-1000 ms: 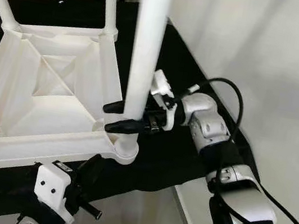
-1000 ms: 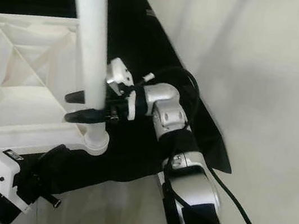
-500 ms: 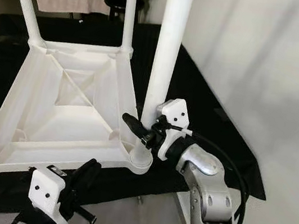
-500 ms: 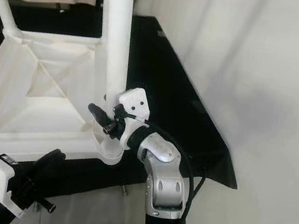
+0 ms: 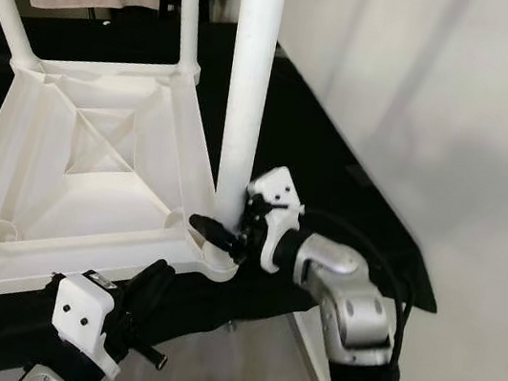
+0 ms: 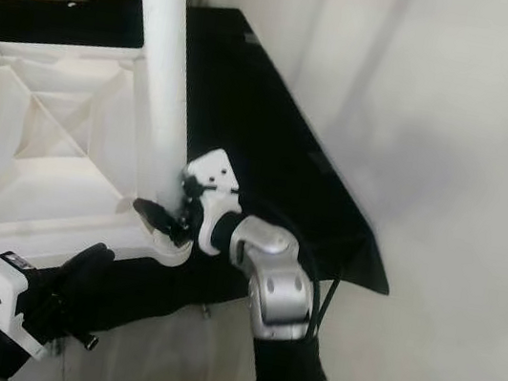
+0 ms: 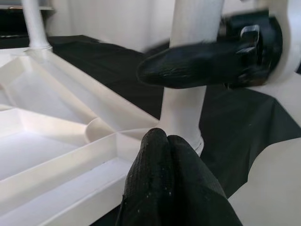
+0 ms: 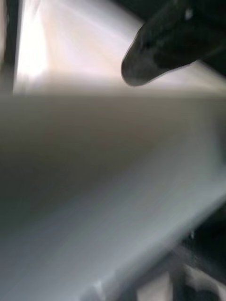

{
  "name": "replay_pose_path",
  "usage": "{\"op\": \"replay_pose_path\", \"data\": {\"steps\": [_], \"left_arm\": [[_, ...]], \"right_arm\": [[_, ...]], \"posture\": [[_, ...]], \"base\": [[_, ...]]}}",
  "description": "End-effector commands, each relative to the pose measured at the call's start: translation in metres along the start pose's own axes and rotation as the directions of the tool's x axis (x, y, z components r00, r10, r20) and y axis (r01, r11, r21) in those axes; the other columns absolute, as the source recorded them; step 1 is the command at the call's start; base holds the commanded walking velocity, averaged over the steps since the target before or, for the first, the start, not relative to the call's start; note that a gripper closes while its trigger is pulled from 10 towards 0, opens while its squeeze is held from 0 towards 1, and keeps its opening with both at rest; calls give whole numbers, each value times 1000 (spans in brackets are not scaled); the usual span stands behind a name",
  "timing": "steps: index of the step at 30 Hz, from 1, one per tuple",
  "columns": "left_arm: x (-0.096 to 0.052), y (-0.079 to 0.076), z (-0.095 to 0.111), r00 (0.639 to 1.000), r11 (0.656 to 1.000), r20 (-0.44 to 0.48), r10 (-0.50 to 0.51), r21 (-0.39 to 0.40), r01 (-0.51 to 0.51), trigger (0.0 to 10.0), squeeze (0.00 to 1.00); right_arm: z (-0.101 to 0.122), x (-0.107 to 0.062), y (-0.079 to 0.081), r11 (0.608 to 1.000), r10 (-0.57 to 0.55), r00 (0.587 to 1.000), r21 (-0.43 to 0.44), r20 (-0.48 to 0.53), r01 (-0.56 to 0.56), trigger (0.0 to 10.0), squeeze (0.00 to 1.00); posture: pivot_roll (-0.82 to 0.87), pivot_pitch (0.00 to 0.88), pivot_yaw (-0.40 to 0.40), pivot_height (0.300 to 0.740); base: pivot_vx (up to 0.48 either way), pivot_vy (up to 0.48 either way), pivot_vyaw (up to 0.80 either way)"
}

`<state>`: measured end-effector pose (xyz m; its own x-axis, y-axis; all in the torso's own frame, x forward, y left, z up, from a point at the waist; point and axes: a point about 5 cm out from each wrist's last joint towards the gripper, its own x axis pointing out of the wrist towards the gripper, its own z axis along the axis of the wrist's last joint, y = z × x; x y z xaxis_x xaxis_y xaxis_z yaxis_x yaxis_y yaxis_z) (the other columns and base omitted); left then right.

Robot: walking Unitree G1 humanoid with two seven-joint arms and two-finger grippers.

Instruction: Building children table

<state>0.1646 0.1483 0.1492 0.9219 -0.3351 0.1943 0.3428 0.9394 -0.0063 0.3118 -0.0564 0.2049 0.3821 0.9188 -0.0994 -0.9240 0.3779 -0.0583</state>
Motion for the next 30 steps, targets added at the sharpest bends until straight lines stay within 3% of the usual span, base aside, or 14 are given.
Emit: {"op": "replay_pose_path", "data": {"steps": [1,2,3,5,9,16,17,22,27,30], "left_arm": [[-2,-1,-5,1000,1000,-29,3,-8,-3,10000,0],[-2,-1,-5,1000,1000,-28,3,-9,-3,10000,0],[-2,-1,-5,1000,1000,-28,3,-9,-3,10000,0],[-1,-2,-5,1000,1000,-25,5,-10,-5,10000,0],[-2,-3,-4,1000,1000,-24,5,-13,-6,10000,0],[-2,-4,-4,1000,1000,-23,6,-14,-6,10000,0],[-2,-5,-4,1000,1000,-22,6,-15,-7,10000,0],[-4,-6,-3,1000,1000,-22,10,-18,-10,10000,0],[-3,-7,-3,1000,1000,-22,4,-21,-5,10000,0],[-4,-7,-2,1000,1000,-22,2,-23,-2,10000,0]], "right_arm": [[0,0,2,987,161,986,-21,38,-160,10000,1000],[-3,-1,-1,971,231,973,-71,10,-230,10000,1000],[-3,-1,-1,971,231,973,-71,10,-230,10000,1000],[-9,4,-6,942,318,947,-101,-37,-320,10000,0],[-10,11,-14,898,418,902,-98,-111,-428,10000,0],[-10,17,-17,891,434,893,-87,-120,-445,10000,0],[-10,21,-17,883,454,883,-73,-119,-463,0,0],[-12,15,-26,864,497,861,-36,-107,-503,0,0],[-10,7,-33,877,475,877,-48,-69,-478,0,0],[-4,-4,-37,909,414,910,-64,14,-413,0,0]], "posture": [[-44,137,-82,740],[-36,139,-81,740],[-36,139,-81,740],[-32,140,-82,740],[-35,142,-88,740],[-40,144,-93,740],[-38,148,-97,740],[-42,155,-96,740],[-52,163,-97,740],[-50,172,-93,740]], "base": [[0,0,0],[0,0,0],[0,0,0],[0,0,0],[0,0,0],[0,0,0],[0,0,0],[0,0,0],[0,0,0],[0,0,0]]}}
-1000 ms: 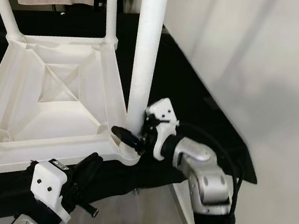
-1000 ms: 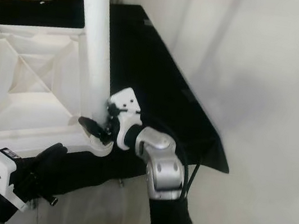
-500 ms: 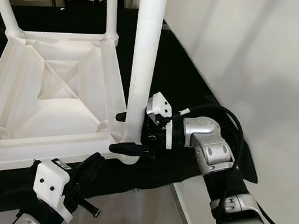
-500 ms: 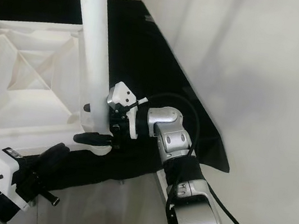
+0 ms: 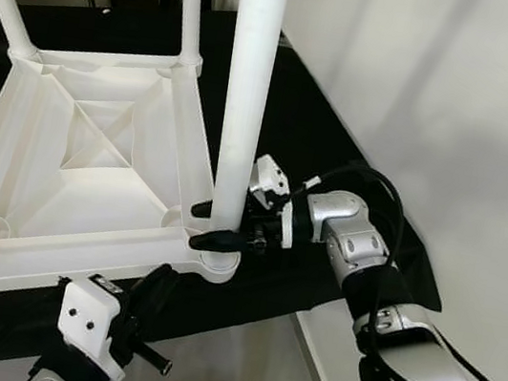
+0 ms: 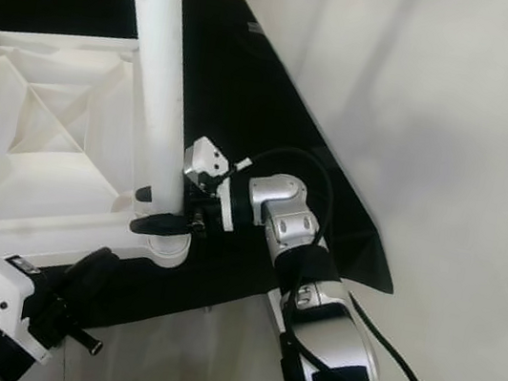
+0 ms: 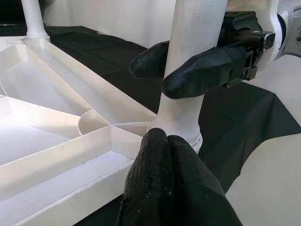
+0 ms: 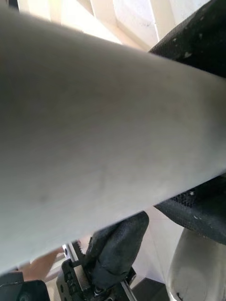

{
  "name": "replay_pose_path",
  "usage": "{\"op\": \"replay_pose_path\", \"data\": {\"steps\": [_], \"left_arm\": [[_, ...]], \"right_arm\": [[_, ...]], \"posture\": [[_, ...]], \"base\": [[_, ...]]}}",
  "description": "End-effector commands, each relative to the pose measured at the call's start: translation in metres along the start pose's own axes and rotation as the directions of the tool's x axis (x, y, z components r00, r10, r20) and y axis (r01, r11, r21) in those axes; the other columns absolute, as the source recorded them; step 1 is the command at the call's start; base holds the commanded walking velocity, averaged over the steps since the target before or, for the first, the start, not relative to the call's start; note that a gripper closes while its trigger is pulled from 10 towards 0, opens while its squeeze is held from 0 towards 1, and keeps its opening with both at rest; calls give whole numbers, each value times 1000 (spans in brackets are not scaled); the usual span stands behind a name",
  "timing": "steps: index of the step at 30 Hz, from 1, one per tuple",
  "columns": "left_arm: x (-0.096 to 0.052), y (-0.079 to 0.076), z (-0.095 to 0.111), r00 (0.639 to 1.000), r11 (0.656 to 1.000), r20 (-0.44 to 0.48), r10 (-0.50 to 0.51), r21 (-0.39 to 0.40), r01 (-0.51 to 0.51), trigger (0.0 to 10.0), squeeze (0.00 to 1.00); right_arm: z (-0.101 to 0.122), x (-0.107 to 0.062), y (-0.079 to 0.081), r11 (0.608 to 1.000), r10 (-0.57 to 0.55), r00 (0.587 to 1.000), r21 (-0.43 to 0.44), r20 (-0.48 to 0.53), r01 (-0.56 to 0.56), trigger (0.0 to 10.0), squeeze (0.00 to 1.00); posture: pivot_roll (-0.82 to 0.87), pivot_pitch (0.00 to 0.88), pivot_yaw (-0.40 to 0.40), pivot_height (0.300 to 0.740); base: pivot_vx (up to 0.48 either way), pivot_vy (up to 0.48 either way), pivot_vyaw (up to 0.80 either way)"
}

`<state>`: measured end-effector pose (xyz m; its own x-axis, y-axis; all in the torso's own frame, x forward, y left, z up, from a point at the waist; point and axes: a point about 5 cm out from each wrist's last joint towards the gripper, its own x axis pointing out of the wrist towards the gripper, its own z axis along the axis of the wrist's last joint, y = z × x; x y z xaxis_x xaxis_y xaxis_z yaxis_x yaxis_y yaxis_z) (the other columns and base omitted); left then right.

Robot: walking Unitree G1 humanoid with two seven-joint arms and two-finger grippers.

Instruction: Building children table

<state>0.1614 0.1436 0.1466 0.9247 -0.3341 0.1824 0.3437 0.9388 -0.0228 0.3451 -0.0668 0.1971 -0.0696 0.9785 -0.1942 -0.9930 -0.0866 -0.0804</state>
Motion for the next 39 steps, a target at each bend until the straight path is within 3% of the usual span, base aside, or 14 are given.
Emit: {"op": "replay_pose_path", "data": {"steps": [1,9,10,11,12,14,24,26,27,31,32,33,36,39], "left_arm": [[-2,-1,1,1000,1000,-11,0,-6,0,10000,0],[-3,2,-1,1000,1000,-19,-4,-6,4,10000,0],[-3,3,-1,1000,1000,-21,-6,-5,5,10000,0],[-3,4,-1,1000,1000,-23,-6,-4,6,10000,0],[-2,5,-2,1000,1000,-24,-8,-3,8,10000,0],[-2,5,-2,1000,1000,-25,-9,-2,9,10000,0],[-1,-1,-3,998,998,-31,-55,2,55,10000,0],[-1,-4,-2,997,997,-33,-73,14,74,10000,0],[-2,-8,-1,995,995,-33,-93,18,94,10000,0],[-1,-12,1,992,992,-31,-123,29,124,10000,0],[-1,-14,1,990,990,-29,-136,27,136,10000,0],[-1,-14,1,990,990,-29,-136,27,136,10000,0],[0,-18,1,987,987,-25,-157,15,158,10000,0],[0,-17,0,988,988,-24,-154,9,155,10000,0]], "right_arm": [[6,-13,2,998,-69,991,10,118,68,0,0],[-12,-25,26,905,-422,895,126,145,406,0,0],[-23,-25,30,810,-581,812,142,53,569,0,0],[-34,-31,32,611,-781,620,116,-76,783,0,0],[-41,-26,50,545,-818,559,125,-138,829,0,0],[-43,-22,63,527,-823,544,140,-163,838,0,0],[-36,-4,53,612,-779,617,77,-109,787,0,0],[-30,3,48,640,-760,644,73,-93,765,1529,0],[-23,9,39,676,-731,679,72,-68,734,10000,0],[-12,15,25,740,-669,743,85,-12,667,10000,0],[-4,18,23,785,-616,787,102,24,611,10000,1000],[-4,18,23,785,-616,787,102,24,611,10000,1000],[25,16,22,930,-366,917,43,160,364,10000,1000],[31,13,24,968,-245,953,-3,178,249,10000,1000]], "posture": [[-50,172,-93,740],[-68,170,-100,740],[-70,167,-99,740],[-72,163,-96,740],[-74,154,-92,740],[-74,154,-92,740],[-72,114,-88,740],[-70,105,-82,740],[-72,102,-79,740],[-79,96,-77,740],[-81,88,-76,740],[-81,88,-76,740],[-82,86,-72,740],[-81,92,-73,740]], "base": [[0,0,0],[0,0,0],[0,0,0],[0,0,0],[0,0,0],[0,0,0],[0,0,0],[0,0,0],[0,0,0],[0,0,0],[0,0,0],[0,0,0],[0,0,0],[0,0,0]]}}
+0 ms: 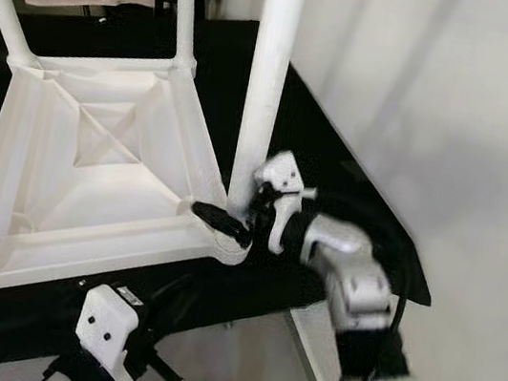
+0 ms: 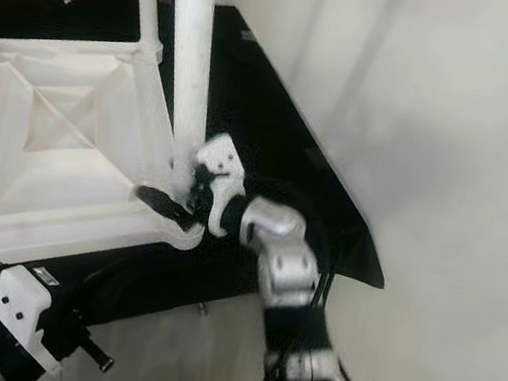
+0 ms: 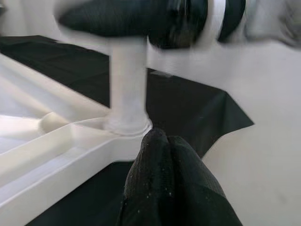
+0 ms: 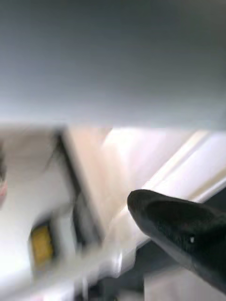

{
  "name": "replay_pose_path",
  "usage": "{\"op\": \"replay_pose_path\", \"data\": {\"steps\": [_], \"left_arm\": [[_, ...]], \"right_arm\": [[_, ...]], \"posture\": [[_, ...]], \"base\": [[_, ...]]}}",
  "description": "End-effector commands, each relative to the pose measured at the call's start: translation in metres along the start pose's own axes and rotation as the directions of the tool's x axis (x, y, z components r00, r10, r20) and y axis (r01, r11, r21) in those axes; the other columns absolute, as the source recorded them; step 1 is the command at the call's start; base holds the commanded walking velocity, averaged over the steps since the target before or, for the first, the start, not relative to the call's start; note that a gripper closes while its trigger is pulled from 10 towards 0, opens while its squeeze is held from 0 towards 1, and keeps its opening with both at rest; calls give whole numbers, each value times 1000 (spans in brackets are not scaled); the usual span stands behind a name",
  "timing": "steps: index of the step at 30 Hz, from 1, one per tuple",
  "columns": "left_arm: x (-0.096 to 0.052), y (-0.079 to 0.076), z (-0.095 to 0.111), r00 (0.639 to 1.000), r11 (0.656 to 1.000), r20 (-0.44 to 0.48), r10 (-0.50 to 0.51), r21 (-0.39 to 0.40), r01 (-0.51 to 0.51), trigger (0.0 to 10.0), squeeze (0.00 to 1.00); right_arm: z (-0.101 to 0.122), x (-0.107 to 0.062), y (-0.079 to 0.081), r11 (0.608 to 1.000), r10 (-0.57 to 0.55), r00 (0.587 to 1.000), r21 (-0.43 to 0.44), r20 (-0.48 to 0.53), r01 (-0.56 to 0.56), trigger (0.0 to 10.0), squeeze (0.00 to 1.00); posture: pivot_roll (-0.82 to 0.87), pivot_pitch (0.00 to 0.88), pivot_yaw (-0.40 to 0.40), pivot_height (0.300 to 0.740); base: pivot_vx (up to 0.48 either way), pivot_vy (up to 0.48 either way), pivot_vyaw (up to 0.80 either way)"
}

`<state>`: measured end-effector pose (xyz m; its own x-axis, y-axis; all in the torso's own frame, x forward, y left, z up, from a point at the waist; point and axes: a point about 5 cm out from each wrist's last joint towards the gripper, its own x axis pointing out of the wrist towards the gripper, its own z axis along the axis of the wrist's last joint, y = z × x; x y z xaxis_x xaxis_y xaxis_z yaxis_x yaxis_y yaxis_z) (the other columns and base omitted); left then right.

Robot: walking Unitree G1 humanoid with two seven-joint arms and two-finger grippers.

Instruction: Building children table

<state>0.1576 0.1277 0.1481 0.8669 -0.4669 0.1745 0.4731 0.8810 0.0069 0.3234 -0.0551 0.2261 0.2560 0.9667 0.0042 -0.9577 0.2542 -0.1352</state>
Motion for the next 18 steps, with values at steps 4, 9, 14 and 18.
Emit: {"op": "replay_pose_path", "data": {"steps": [4,9,14,18], "left_arm": [[-2,1,-4,1000,1000,-13,-6,-9,5,10000,0],[-2,1,-5,1000,1000,-7,-7,-22,6,10000,0],[-2,0,-4,1000,1000,-5,-8,-26,8,10000,0],[-2,1,-4,1000,1000,-2,-8,-28,8,10000,0]], "right_arm": [[4,1,-3,956,294,956,-21,-7,-294,10000,0],[6,5,-13,940,340,940,-2,-19,-340,9294,0],[7,7,-18,932,362,932,6,-30,-362,0,0],[7,5,-21,907,421,907,15,-31,-420,0,0]], "posture": [[-79,100,-75,740],[-74,109,-79,740],[-73,112,-81,740],[-80,118,-82,740]], "base": [[0,0,0],[0,0,0],[0,0,0],[0,0,0]]}}
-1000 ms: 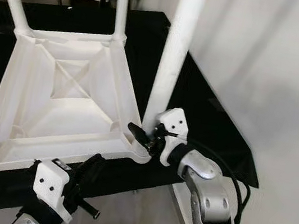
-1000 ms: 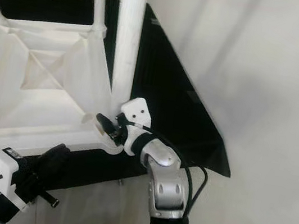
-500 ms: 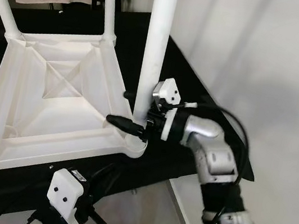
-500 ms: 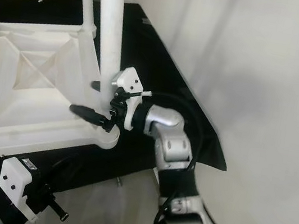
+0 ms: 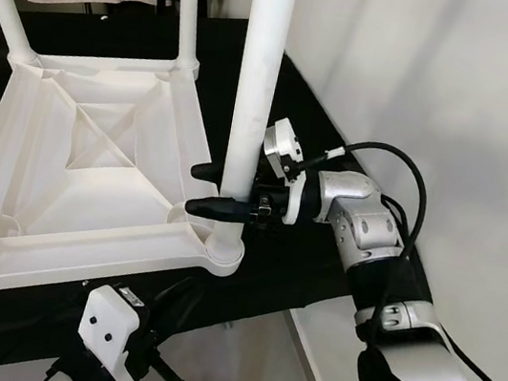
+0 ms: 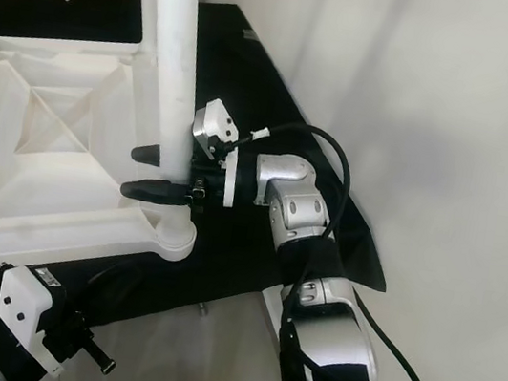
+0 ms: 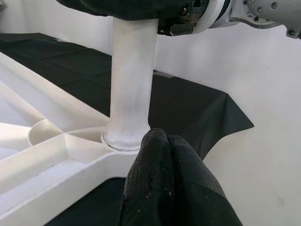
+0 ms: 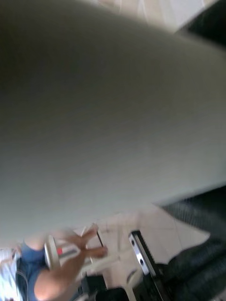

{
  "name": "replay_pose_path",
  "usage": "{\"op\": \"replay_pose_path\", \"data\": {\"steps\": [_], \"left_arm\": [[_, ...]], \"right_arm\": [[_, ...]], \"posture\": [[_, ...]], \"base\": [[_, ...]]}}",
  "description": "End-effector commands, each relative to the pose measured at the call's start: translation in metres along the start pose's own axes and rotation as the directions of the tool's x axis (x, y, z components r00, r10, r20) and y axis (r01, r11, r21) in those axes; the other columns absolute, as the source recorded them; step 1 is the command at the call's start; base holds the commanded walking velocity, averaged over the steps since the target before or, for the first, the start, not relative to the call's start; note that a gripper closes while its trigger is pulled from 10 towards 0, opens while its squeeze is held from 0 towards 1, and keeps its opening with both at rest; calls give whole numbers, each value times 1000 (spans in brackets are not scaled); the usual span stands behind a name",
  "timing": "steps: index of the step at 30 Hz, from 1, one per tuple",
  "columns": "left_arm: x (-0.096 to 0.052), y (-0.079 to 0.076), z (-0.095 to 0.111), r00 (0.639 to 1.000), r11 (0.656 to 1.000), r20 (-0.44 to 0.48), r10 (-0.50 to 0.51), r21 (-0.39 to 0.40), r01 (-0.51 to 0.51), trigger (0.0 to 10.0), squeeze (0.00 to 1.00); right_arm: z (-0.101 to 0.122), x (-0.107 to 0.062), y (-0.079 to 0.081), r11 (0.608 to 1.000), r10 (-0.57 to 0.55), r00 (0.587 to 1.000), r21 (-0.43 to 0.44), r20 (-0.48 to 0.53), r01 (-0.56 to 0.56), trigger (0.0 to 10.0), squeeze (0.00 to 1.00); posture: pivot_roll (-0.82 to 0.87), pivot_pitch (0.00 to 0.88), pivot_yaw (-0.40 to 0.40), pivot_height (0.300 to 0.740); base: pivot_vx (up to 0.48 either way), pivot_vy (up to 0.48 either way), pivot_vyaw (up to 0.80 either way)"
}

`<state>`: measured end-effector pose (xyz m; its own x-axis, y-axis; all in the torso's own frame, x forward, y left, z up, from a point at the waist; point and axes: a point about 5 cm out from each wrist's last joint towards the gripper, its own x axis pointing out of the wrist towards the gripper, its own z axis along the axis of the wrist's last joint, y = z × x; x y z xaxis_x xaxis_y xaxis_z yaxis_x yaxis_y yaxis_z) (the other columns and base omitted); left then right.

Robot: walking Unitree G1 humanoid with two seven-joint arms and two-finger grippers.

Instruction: Building children table

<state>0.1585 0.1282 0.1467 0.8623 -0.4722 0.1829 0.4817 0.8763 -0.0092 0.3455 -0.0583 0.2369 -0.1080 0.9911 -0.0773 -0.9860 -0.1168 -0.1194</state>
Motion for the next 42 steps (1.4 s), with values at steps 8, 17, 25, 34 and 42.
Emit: {"op": "replay_pose_path", "data": {"steps": [8,17,25,34,42], "left_arm": [[-1,1,-2,1000,1000,0,-3,-19,3,10000,0],[-1,4,-1,1000,1000,8,2,-17,-2,10000,0],[0,10,-2,1000,1000,5,7,-6,-7,10000,0],[0,12,-1,999,999,14,37,1,-37,10000,0],[1,10,-2,1000,1000,11,18,-4,-18,10000,0]], "right_arm": [[-10,-19,7,999,32,999,11,16,-32,0,0],[-40,-22,21,894,-441,896,61,-45,443,0,0],[-59,12,56,662,-746,650,-52,-145,748,0,0],[-51,23,49,733,-677,726,-27,-124,679,10000,0],[-21,22,36,895,-446,895,10,31,446,10000,1000]], "posture": [[-98,125,-80,740],[-116,131,-99,740],[-120,116,-89,740],[-103,116,-90,740],[-81,111,-87,740]], "base": [[0,0,0],[0,0,0],[0,0,0],[0,0,0],[0,0,0]]}}
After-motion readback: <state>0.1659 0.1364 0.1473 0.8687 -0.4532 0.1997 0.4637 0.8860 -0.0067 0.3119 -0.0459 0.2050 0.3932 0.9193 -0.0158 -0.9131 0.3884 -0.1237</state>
